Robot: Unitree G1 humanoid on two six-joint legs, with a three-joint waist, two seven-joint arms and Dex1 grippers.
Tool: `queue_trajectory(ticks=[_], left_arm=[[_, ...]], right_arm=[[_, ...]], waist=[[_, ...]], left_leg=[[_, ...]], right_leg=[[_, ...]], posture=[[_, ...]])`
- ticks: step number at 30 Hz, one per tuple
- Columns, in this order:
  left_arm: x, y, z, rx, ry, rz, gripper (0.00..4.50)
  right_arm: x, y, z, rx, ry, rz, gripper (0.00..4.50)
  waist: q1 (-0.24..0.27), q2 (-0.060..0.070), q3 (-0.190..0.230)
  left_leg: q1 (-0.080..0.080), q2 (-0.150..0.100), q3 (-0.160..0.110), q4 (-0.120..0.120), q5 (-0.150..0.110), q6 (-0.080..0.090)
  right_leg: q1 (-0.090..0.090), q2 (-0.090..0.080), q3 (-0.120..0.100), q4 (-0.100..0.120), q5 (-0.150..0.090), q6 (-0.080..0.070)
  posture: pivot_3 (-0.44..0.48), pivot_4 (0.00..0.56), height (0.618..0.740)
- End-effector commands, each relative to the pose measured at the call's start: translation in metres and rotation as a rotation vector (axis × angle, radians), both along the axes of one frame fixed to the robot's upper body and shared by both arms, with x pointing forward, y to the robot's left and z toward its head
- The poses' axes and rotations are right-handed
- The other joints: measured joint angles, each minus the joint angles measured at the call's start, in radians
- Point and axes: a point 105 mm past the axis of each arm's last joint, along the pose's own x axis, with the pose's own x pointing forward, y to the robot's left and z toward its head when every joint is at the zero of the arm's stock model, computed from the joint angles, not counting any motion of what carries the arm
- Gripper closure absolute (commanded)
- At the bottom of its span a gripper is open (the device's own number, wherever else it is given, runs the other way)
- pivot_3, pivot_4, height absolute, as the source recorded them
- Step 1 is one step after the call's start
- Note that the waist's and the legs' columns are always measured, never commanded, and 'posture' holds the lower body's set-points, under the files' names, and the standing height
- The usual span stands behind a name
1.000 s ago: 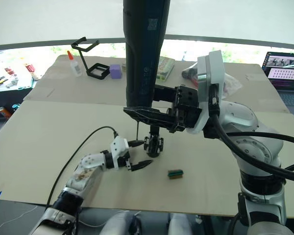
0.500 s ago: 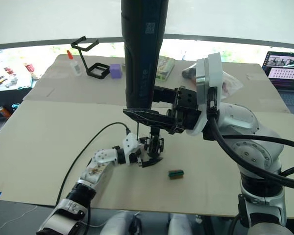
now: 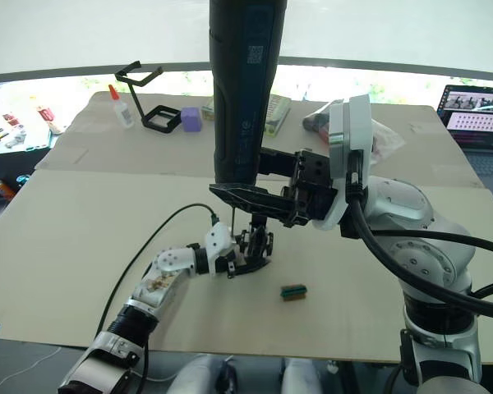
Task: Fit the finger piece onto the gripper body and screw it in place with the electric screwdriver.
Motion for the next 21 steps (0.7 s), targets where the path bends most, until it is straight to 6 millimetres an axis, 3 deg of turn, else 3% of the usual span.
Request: queue_trajectory(ticks=[1, 7, 16, 20, 21], left_arm=[[-0.004, 0.000, 0.004, -0.015, -0.011, -0.060, 2.01], [-0.005, 0.001, 0.005, -0.023, -0.008, -0.142, 2.01], [-0.001, 0.005, -0.009, -0.016, 0.029, -0.145, 2.01], [-0.001, 0.009, -0.008, -0.035, 0.046, -0.114, 0.06], [-0.001, 0.011, -0.007, -0.037, 0.035, -0.109, 0.06]], right_arm=[[-0.011, -0.005, 0.017, 0.037, -0.091, 0.002, 2.57], [-0.011, -0.005, 0.017, 0.035, -0.088, 0.012, 2.57], [-0.012, -0.005, 0.017, 0.032, -0.086, 0.016, 2.57], [-0.013, -0.006, 0.016, 0.034, -0.085, 0.018, 2.57], [-0.013, -0.006, 0.017, 0.036, -0.085, 0.018, 2.57]], waist=[[0.000, 0.000, 0.000], [0.002, 0.000, 0.000], [0.002, 0.000, 0.000], [0.001, 0.000, 0.000], [0.001, 0.000, 0.000]], left_leg=[[0.000, 0.000, 0.000, 0.000, 0.000, 0.000], [-0.001, 0.000, 0.000, 0.000, 0.000, 0.000], [-0.001, 0.000, 0.000, 0.000, 0.000, 0.000], [0.000, 0.000, 0.000, 0.000, 0.000, 0.000], [0.000, 0.000, 0.000, 0.000, 0.000, 0.000]], right_leg=[[0.000, 0.000, 0.000, 0.000, 0.000, 0.000], [0.000, 0.000, 0.000, -0.001, 0.000, 0.000], [0.000, 0.000, -0.001, -0.001, 0.000, 0.000], [0.000, 0.000, -0.001, -0.001, 0.001, 0.000], [0.000, 0.000, -0.001, 0.000, 0.001, 0.000]], posture=[[0.000, 0.150, 0.740], [0.000, 0.150, 0.740], [0.000, 0.150, 0.740], [0.000, 0.150, 0.740], [0.000, 0.150, 0.740]])
